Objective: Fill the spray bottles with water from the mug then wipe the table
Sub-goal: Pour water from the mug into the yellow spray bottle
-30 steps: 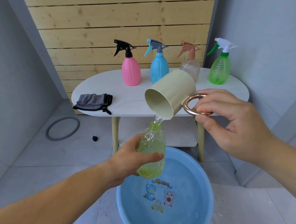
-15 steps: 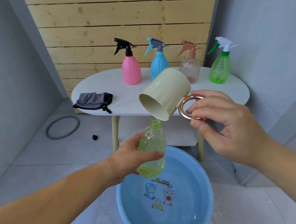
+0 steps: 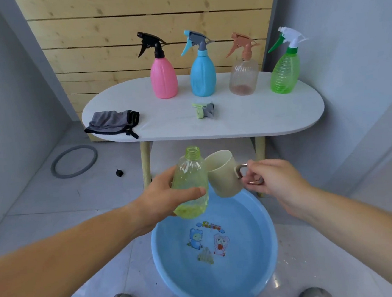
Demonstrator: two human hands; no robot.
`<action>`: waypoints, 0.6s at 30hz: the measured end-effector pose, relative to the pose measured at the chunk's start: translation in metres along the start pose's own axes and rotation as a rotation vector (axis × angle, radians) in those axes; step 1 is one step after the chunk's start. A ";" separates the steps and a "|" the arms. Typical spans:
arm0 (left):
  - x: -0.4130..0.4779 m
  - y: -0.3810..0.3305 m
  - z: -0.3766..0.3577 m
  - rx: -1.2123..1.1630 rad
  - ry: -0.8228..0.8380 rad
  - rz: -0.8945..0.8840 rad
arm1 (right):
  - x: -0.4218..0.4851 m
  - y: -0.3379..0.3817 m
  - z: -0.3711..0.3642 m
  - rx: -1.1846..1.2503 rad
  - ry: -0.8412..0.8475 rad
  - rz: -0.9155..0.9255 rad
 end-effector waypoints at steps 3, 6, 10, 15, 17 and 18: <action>0.010 0.016 -0.004 -0.001 -0.009 0.024 | 0.021 -0.037 -0.009 -0.059 0.046 -0.131; 0.021 0.036 -0.013 -0.036 -0.017 0.039 | 0.042 -0.074 -0.013 -0.145 0.073 -0.228; 0.029 0.067 -0.024 -0.088 -0.003 0.072 | 0.061 -0.123 -0.015 -0.285 0.077 -0.308; 0.033 0.100 -0.029 -0.089 0.007 0.156 | 0.074 -0.170 -0.015 -0.447 0.067 -0.336; 0.034 0.107 -0.029 -0.078 0.012 0.183 | 0.075 -0.179 -0.017 -0.478 0.083 -0.332; 0.037 0.111 -0.029 -0.071 0.017 0.191 | 0.077 -0.185 -0.017 -0.491 0.088 -0.332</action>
Point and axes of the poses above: each hand's wrist, its own x-axis towards the middle knuckle, its own z-axis out of the back of the hand, y = z × x, the point moved 4 cm from there along x, towards the middle knuckle, and after that the axes turned 6 degrees about -x, right-handed, at the moved point
